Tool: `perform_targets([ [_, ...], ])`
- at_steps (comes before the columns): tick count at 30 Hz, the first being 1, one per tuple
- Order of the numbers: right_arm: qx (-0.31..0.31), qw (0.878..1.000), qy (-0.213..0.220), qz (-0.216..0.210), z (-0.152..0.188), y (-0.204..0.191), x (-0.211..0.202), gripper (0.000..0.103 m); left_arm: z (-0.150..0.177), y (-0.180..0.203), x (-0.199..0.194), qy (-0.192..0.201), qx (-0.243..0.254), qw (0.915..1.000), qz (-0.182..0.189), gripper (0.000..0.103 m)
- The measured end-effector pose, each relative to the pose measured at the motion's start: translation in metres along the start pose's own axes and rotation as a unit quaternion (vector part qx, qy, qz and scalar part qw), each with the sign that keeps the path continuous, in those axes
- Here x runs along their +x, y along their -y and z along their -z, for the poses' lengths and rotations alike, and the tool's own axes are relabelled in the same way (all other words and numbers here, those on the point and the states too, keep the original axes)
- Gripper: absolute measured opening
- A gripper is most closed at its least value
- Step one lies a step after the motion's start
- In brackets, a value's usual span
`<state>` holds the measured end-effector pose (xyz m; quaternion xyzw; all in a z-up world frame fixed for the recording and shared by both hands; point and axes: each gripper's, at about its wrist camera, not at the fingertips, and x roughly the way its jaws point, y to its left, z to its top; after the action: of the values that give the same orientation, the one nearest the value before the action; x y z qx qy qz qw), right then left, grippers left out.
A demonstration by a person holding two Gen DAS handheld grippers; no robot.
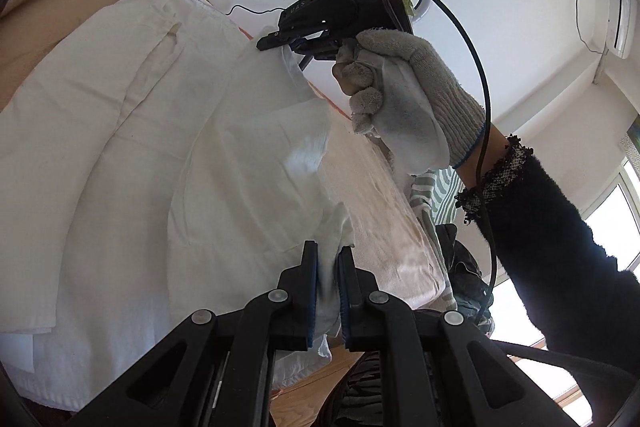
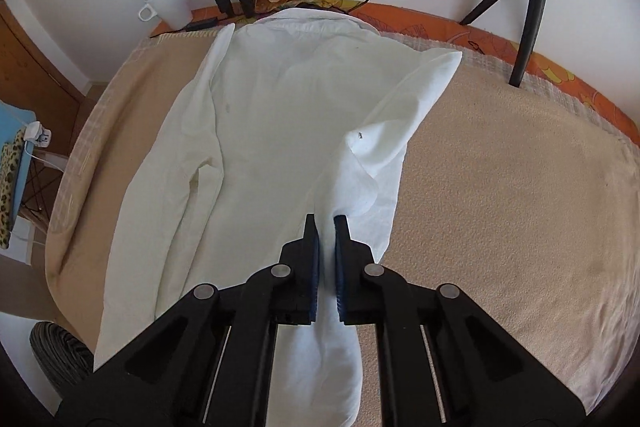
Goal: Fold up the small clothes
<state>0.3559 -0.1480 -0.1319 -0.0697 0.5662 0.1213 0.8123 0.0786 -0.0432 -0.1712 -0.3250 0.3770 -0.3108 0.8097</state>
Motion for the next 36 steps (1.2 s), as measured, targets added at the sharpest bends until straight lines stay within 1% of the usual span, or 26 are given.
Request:
perform_targets([
  [4, -0.037, 0.999, -0.018, 0.023, -0.014, -0.033, 0.019, 0.007, 0.006, -0.016, -0.012, 0.007, -0.027, 0.9996, -0.005, 0.006],
  [7, -0.042, 0.999, -0.027, 0.02, -0.024, -0.046, 0.032, 0.007, 0.007, -0.028, -0.019, 0.013, -0.054, 0.9984, -0.007, 0.006],
  [9, -0.046, 0.998, -0.029, 0.021, -0.027, -0.051, 0.037, 0.007, 0.002, -0.032, -0.019, 0.019, -0.063, 0.9977, -0.014, 0.006],
  [11, -0.045, 0.998, -0.028, 0.02, -0.027, -0.051, 0.037, 0.007, 0.003, -0.033, -0.023, 0.02, -0.066, 0.9975, -0.014, 0.006],
  [14, -0.04, 0.999, -0.023, 0.015, -0.027, -0.043, 0.03, 0.007, 0.001, -0.028, -0.023, 0.018, -0.07, 0.9974, -0.001, 0.006],
  [17, -0.04, 0.999, -0.018, 0.027, -0.025, -0.026, 0.01, 0.006, -0.004, -0.013, -0.013, 0.013, -0.068, 0.9972, 0.026, 0.006],
  [19, -0.051, 0.997, -0.021, 0.054, -0.024, -0.013, -0.007, 0.006, -0.006, 0.0, -0.005, 0.011, -0.068, 0.9963, 0.05, 0.006],
  [21, -0.069, 0.993, -0.024, 0.095, -0.025, -0.002, -0.025, 0.006, -0.007, 0.012, 0.003, 0.011, -0.067, 0.9951, 0.071, 0.006],
  [23, -0.094, 0.985, -0.029, 0.141, -0.027, 0.002, -0.04, 0.006, -0.008, 0.021, 0.01, 0.011, -0.069, 0.9936, 0.088, 0.006],
  [25, -0.122, 0.976, -0.038, 0.179, -0.029, -0.003, -0.049, 0.006, -0.006, 0.023, 0.014, 0.01, -0.081, 0.9914, 0.102, 0.006],
  [26, -0.135, 0.971, -0.042, 0.192, -0.031, -0.008, -0.05, 0.006, -0.004, 0.021, 0.015, 0.01, -0.087, 0.9909, 0.102, 0.006],
  [29, -0.173, 0.959, -0.06, 0.214, -0.032, -0.032, -0.039, 0.006, 0.003, 0.004, 0.012, 0.012, -0.112, 0.9898, 0.087, 0.006],
  [32, -0.205, 0.95, -0.079, 0.222, -0.03, -0.064, -0.006, 0.006, 0.01, -0.018, -0.001, 0.02, -0.137, 0.9886, 0.059, 0.006],
  [33, -0.209, 0.95, -0.084, 0.218, -0.029, -0.073, 0.007, 0.006, 0.011, -0.025, -0.006, 0.024, -0.139, 0.989, 0.045, 0.006],
  [34, -0.207, 0.952, -0.089, 0.208, -0.03, -0.081, 0.019, 0.006, 0.011, -0.029, -0.012, 0.028, -0.133, 0.9904, 0.025, 0.006],
  [36, -0.187, 0.963, -0.092, 0.173, -0.035, -0.091, 0.035, 0.006, 0.008, -0.038, -0.024, 0.039, -0.125, 0.9913, -0.006, 0.006],
])
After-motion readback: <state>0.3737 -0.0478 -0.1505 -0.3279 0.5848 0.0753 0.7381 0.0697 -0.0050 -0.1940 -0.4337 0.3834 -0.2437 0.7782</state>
